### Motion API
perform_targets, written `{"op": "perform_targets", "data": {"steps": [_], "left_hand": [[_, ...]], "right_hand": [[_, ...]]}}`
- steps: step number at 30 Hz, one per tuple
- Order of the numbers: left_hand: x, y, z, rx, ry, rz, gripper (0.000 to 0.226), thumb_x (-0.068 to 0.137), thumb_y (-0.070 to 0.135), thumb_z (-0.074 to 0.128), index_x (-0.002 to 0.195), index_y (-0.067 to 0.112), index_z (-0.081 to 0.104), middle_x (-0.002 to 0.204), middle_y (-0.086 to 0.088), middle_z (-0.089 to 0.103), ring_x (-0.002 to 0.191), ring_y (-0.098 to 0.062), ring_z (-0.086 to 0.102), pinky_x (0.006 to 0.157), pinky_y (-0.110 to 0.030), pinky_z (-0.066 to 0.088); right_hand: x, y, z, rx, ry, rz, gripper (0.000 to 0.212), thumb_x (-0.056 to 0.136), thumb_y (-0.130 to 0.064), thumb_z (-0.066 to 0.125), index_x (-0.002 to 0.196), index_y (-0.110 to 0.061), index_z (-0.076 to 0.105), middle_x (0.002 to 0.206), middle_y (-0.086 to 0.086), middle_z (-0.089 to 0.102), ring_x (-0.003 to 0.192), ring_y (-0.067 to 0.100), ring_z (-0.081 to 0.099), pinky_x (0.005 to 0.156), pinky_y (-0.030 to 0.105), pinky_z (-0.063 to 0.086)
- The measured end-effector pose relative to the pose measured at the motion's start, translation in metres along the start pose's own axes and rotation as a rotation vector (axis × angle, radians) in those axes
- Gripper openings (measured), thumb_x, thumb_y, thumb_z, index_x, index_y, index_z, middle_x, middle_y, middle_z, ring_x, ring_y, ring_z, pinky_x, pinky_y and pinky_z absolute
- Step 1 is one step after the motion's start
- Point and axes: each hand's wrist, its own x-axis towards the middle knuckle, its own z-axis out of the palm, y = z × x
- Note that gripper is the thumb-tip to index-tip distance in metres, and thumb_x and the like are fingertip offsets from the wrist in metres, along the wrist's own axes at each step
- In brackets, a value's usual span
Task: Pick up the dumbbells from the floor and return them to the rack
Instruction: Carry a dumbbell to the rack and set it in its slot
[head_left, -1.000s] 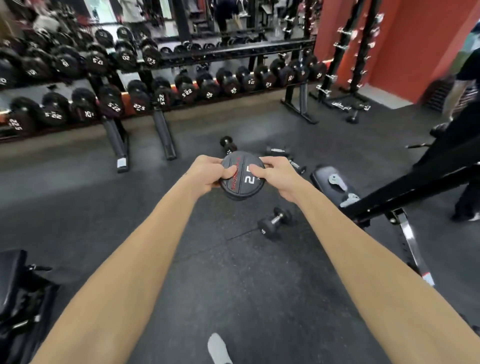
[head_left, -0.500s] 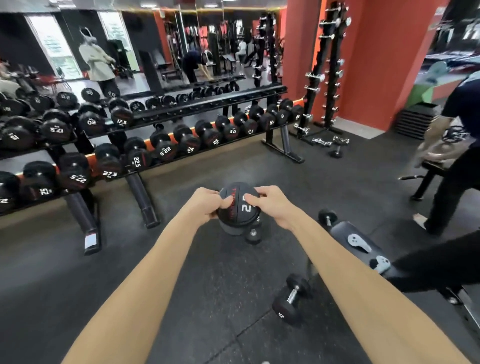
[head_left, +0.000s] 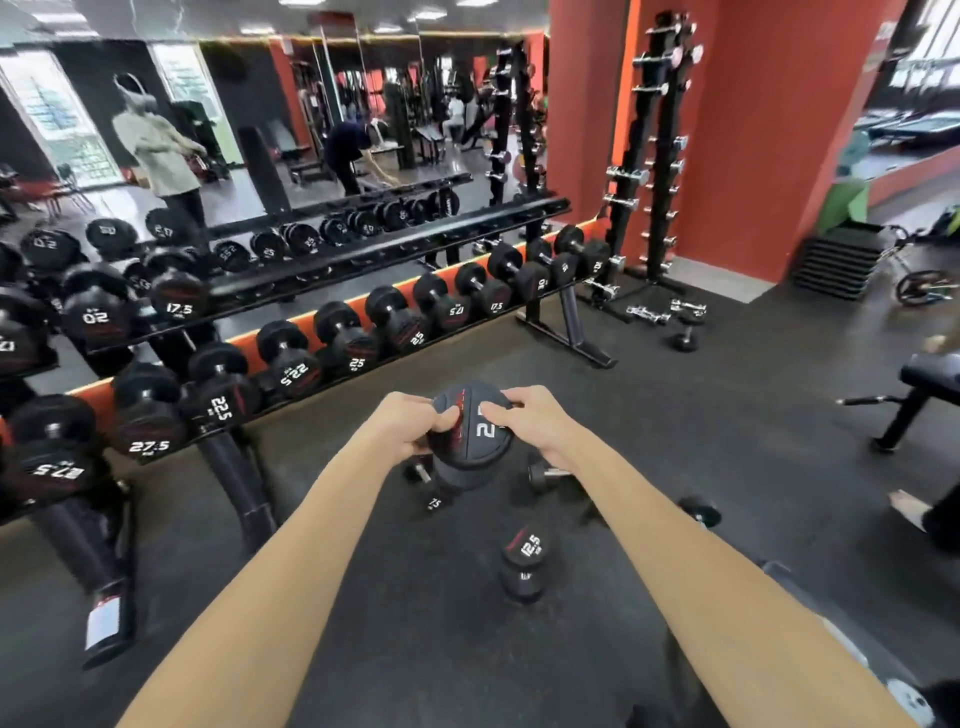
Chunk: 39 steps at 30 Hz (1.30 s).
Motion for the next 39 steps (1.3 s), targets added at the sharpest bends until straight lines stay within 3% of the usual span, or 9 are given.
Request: {"op": "perform_targets", "data": {"steps": [6, 11, 15, 19, 24, 30, 32, 36, 39], "left_hand": [[0.176, 0.053, -0.021, 0.047, -0.061, 0.025, 0.009, 0.090, 0.001, 0.074, 0.088, 0.004, 0.065, 0.095, -0.014, 0.067, 0.089, -0.025, 0.063, 0.081, -0.040, 0.055], [0.303, 0.110, -0.029, 0.066, -0.144, 0.059, 0.011, 0.091, -0.001, 0.072, 0.081, 0.003, 0.069, 0.092, -0.013, 0.070, 0.091, -0.025, 0.064, 0.081, -0.040, 0.054], [0.412, 0.144, -0.028, 0.074, -0.179, 0.073, 0.004, 0.092, 0.000, 0.071, 0.089, 0.000, 0.068, 0.079, -0.008, 0.067, 0.074, -0.019, 0.064, 0.048, -0.024, 0.053], [0.523, 0.184, -0.018, 0.136, -0.219, 0.110, 0.010, 0.094, 0.005, 0.070, 0.098, 0.002, 0.061, 0.085, -0.010, 0.062, 0.071, -0.011, 0.059, 0.049, -0.020, 0.052], [0.646, 0.237, 0.000, 0.100, -0.232, 0.087, 0.003, 0.089, -0.001, 0.074, 0.092, 0.000, 0.073, 0.087, -0.010, 0.072, 0.076, -0.018, 0.067, 0.072, -0.031, 0.057], [0.774, 0.295, 0.022, 0.075, -0.260, 0.050, 0.011, 0.089, -0.001, 0.074, 0.085, 0.005, 0.067, 0.074, -0.005, 0.067, 0.062, -0.011, 0.062, 0.051, -0.022, 0.054], [0.822, 0.321, 0.038, 0.111, -0.290, 0.051, 0.020, 0.088, 0.001, 0.076, 0.077, 0.008, 0.061, 0.067, -0.004, 0.065, 0.061, -0.012, 0.062, 0.068, -0.029, 0.055], [0.923, 0.372, 0.074, 0.140, -0.332, 0.061, 0.021, 0.089, -0.002, 0.074, 0.076, 0.008, 0.061, 0.059, -0.002, 0.067, 0.043, -0.007, 0.064, 0.039, -0.020, 0.050], [0.999, 0.402, 0.102, 0.208, -0.360, 0.072, 0.020, 0.088, 0.000, 0.076, 0.078, 0.007, 0.059, 0.064, -0.005, 0.065, 0.057, -0.013, 0.062, 0.047, -0.025, 0.051]], "right_hand": [[0.154, -0.029, 0.000, -0.003, 0.059, 0.005, 0.020, 0.100, -0.013, 0.067, 0.119, -0.007, 0.069, 0.093, -0.006, 0.068, 0.082, 0.005, 0.063, 0.054, 0.004, 0.045], [0.282, -0.048, -0.010, 0.005, 0.152, 0.009, 0.031, 0.099, -0.010, 0.068, 0.128, -0.001, 0.069, 0.101, -0.001, 0.074, 0.081, 0.001, 0.065, 0.061, 0.009, 0.052], [0.395, -0.055, -0.025, 0.010, 0.183, 0.028, 0.029, 0.098, -0.014, 0.070, 0.125, -0.005, 0.072, 0.108, 0.001, 0.075, 0.092, 0.008, 0.069, 0.075, 0.016, 0.055], [0.510, -0.053, -0.048, 0.021, 0.210, 0.007, 0.030, 0.094, -0.018, 0.075, 0.122, -0.005, 0.074, 0.109, 0.005, 0.078, 0.106, 0.020, 0.072, 0.096, 0.033, 0.056], [0.629, -0.070, -0.084, 0.049, 0.250, 0.008, 0.030, 0.097, -0.016, 0.072, 0.123, -0.003, 0.074, 0.112, 0.007, 0.078, 0.106, 0.020, 0.072, 0.091, 0.031, 0.057], [0.758, -0.094, -0.127, 0.046, 0.251, 0.037, 0.006, 0.100, -0.010, 0.066, 0.097, -0.010, 0.071, 0.084, -0.005, 0.070, 0.074, 0.004, 0.064, 0.061, 0.010, 0.050], [0.804, -0.095, -0.148, 0.062, 0.257, 0.052, 0.009, 0.101, -0.012, 0.066, 0.094, -0.011, 0.072, 0.092, 0.003, 0.073, 0.082, 0.012, 0.066, 0.069, 0.017, 0.053], [0.904, -0.098, -0.194, 0.114, 0.326, 0.072, 0.015, 0.100, -0.014, 0.066, 0.106, -0.003, 0.073, 0.103, 0.012, 0.074, 0.091, 0.020, 0.069, 0.088, 0.035, 0.056], [0.970, -0.105, -0.226, 0.081, 0.377, 0.091, 0.023, 0.100, -0.014, 0.067, 0.112, 0.004, 0.073, 0.102, 0.012, 0.074, 0.093, 0.022, 0.069, 0.097, 0.046, 0.057]]}}
